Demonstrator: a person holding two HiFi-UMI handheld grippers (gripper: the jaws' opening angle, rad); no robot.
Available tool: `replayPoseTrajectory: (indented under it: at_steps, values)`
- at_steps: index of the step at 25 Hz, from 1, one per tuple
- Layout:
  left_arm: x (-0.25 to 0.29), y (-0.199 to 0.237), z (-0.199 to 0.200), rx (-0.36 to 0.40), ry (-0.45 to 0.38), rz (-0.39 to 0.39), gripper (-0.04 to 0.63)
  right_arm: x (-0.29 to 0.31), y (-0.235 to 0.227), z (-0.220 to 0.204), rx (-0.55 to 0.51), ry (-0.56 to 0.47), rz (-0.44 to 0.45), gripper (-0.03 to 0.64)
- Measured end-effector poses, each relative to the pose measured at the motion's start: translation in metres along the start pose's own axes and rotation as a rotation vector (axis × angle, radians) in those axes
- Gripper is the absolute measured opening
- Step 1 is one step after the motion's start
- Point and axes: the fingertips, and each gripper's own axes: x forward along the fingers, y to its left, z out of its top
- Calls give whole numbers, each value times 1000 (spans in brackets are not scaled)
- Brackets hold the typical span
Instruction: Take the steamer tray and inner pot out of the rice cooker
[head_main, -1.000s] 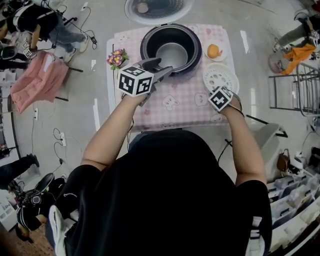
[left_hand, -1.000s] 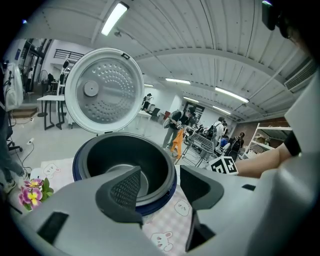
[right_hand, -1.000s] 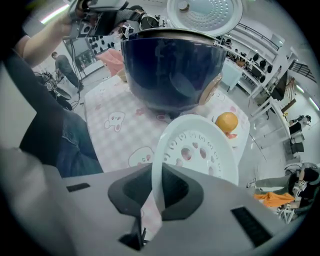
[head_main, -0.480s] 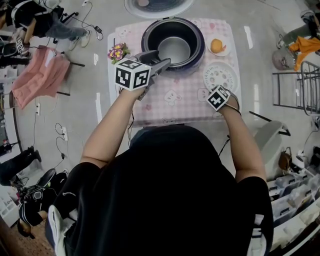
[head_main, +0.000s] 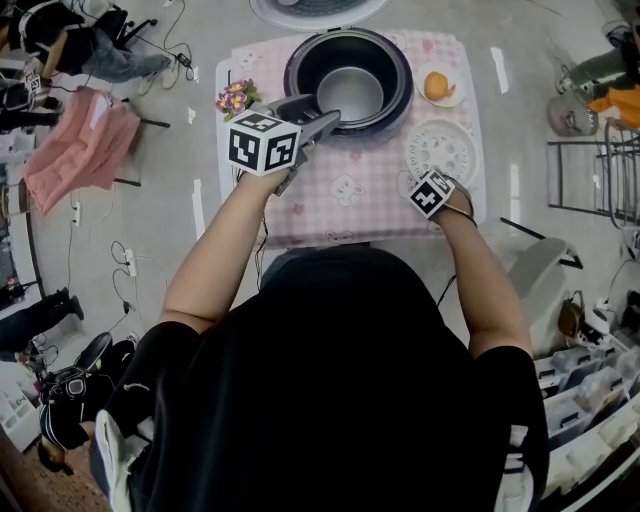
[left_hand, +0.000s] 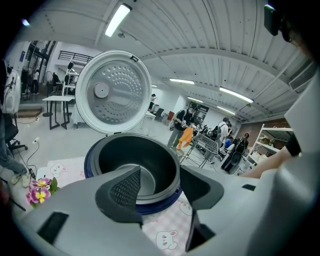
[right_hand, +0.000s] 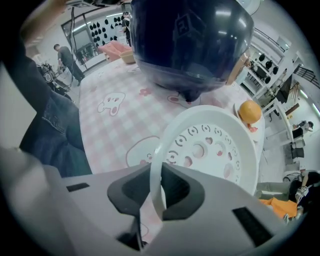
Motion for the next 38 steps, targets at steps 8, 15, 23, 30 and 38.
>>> replayPoseTrajectory:
  at_steps: [8, 15, 23, 30, 38]
  values:
    - [1, 1, -5, -5, 5, 0, 258, 13, 4, -3, -2, 10, -3, 58]
    - [-4, 0, -5, -9, 0, 2, 258, 11, 4, -2, -1, 6, -4, 63]
    - [-8, 0, -5, -9, -13, 8, 258, -12, 5, 10, 47, -64, 37, 106]
    - [-13, -2, 3, -5, -35, 12, 258, -81, -37, 52, 135, -258, -40, 112]
    - [-19, 3, 13, -7, -58, 24, 259, -179, -86, 123, 286, -593, -41, 101]
